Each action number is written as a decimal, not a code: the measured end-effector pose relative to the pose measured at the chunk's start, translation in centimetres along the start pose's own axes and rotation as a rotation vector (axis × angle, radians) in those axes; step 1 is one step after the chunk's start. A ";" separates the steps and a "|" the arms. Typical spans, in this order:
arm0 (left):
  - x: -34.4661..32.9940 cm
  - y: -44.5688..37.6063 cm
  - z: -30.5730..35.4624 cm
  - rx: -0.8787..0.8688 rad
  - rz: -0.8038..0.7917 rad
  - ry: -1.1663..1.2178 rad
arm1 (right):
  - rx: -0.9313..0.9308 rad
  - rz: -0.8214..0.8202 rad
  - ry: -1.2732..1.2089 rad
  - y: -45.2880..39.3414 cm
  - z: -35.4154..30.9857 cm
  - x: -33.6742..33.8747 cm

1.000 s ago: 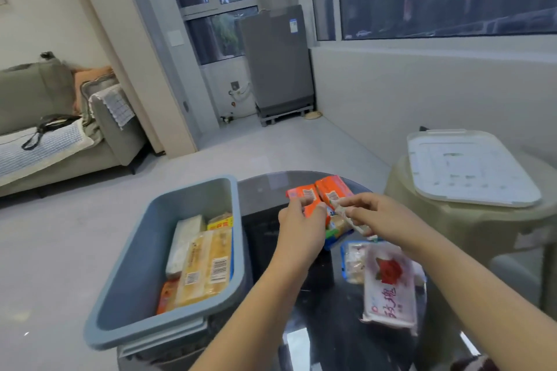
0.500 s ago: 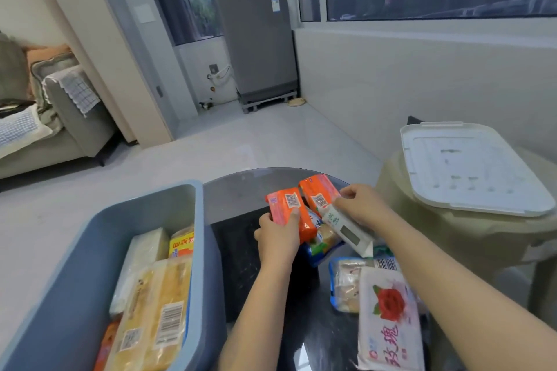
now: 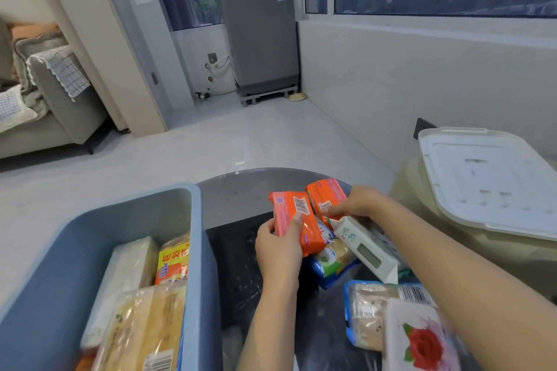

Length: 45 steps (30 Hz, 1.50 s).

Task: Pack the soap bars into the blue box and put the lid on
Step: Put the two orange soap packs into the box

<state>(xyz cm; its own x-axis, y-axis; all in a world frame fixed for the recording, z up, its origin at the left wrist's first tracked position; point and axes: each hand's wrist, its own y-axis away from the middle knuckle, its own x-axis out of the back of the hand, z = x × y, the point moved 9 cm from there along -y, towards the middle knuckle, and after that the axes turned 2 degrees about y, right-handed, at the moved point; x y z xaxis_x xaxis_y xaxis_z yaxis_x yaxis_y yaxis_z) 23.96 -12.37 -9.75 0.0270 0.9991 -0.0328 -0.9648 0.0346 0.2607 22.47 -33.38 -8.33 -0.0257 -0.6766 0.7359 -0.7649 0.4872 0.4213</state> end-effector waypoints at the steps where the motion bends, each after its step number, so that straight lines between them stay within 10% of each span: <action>1: 0.1 0.0 0.1 -0.012 0.016 0.014 | -0.018 -0.009 -0.005 -0.2 0.0 0.0; 16: 0.2 1.6 2.1 -0.004 0.068 0.272 | 0.030 0.038 -0.215 -1.1 -0.8 0.3; 28: -0.6 11.8 8.0 -0.013 -0.161 0.383 | 0.226 0.115 -0.846 9.7 -2.2 4.4; 45: 13.0 14.9 13.1 0.058 -0.219 0.301 | 0.358 -0.140 -1.043 21.1 -9.6 -0.9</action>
<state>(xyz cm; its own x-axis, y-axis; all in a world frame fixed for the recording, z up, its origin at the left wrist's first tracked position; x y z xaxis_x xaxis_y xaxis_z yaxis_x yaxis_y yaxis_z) 13.33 1.47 6.40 0.1450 0.9162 -0.3735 -0.9280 0.2568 0.2698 12.59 -17.21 4.99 -0.3244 -0.9279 -0.1837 -0.9407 0.2962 0.1650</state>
